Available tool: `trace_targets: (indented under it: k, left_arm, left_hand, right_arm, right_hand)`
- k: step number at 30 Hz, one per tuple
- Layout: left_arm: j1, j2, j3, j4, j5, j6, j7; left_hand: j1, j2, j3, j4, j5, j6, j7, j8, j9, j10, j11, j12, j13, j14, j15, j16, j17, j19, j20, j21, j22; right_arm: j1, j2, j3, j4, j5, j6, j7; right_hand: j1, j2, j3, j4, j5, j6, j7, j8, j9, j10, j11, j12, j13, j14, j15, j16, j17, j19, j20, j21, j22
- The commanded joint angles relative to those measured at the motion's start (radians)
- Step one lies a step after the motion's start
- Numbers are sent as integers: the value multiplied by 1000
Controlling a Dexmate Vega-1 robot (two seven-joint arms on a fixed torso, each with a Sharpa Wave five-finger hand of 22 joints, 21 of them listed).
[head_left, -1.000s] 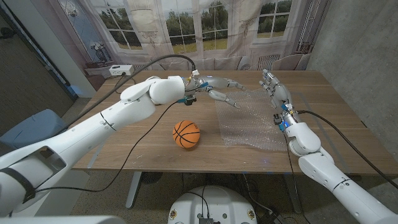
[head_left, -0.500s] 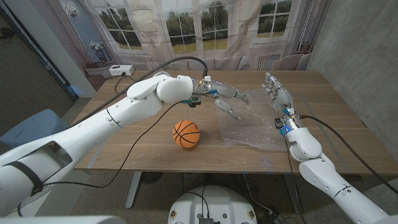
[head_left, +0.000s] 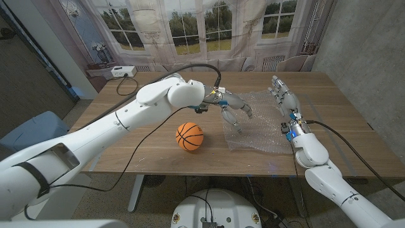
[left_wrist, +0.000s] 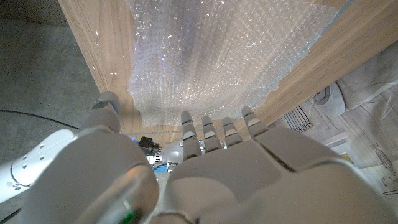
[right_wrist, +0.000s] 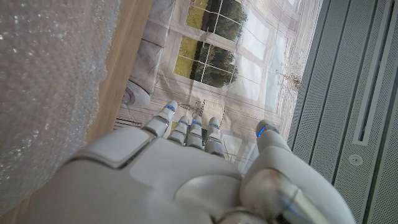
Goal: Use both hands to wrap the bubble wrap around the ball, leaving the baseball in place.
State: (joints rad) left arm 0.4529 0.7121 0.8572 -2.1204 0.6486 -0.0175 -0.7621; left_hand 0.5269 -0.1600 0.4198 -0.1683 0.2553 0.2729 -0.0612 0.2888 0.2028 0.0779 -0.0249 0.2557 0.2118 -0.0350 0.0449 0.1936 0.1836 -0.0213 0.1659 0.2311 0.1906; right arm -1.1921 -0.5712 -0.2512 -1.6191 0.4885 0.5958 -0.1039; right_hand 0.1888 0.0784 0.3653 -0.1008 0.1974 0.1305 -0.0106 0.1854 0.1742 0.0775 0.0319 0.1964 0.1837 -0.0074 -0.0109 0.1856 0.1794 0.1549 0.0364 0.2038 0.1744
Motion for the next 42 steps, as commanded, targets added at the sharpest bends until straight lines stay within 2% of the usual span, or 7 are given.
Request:
trace_targets:
  k: [1,13,22,29,42]
  left_arm:
    - [43,-15,25,-30,142,-6,-20]
    - [137,-3,26,-58,344,-55,61]
    - [191,-7,13,-41,461,-95,142]
    - [192,-44,18,13,474,-115,144]
    - [195,-74,46,53,524,-128,140]
  left_hand:
    - [19,3,-8,2,6,26,5,10,3,17,0,11,3,10,-1,8,3,4,1,1,2]
    - [43,9,-14,5,6,67,4,24,5,41,-15,15,3,34,-16,14,2,20,-4,4,2]
    - [69,23,-13,7,4,113,2,40,6,75,-32,23,3,61,-28,19,1,38,-5,7,2]
    - [79,27,-13,7,4,120,3,43,7,80,-41,22,3,67,-34,19,1,43,-5,8,2]
    - [110,49,-7,8,-1,162,13,59,8,103,-48,24,3,80,-40,18,0,51,-8,7,2]
  right_arm:
    - [-6,5,-1,21,25,34,38]
    - [10,10,-12,49,38,56,76]
    - [22,18,-18,82,55,67,96]
    - [23,17,-14,92,65,76,105]
    - [11,16,-3,104,76,98,111]
  right_hand:
    - [-6,-2,-5,-3,2,8,-1,2,4,10,-1,2,4,3,5,7,1,3,4,2,5]
    - [-10,-3,-6,-2,3,12,-2,3,4,11,-1,1,4,5,3,7,1,3,6,2,5]
    - [-12,-3,-7,-2,4,13,-2,3,4,12,-1,1,4,6,4,6,1,5,5,2,6]
    - [-13,-3,-7,-1,4,13,-3,3,4,12,0,1,4,6,4,6,1,6,5,2,6]
    - [-15,-3,-8,-2,5,13,-4,2,4,12,1,0,4,8,4,6,1,6,6,2,6]
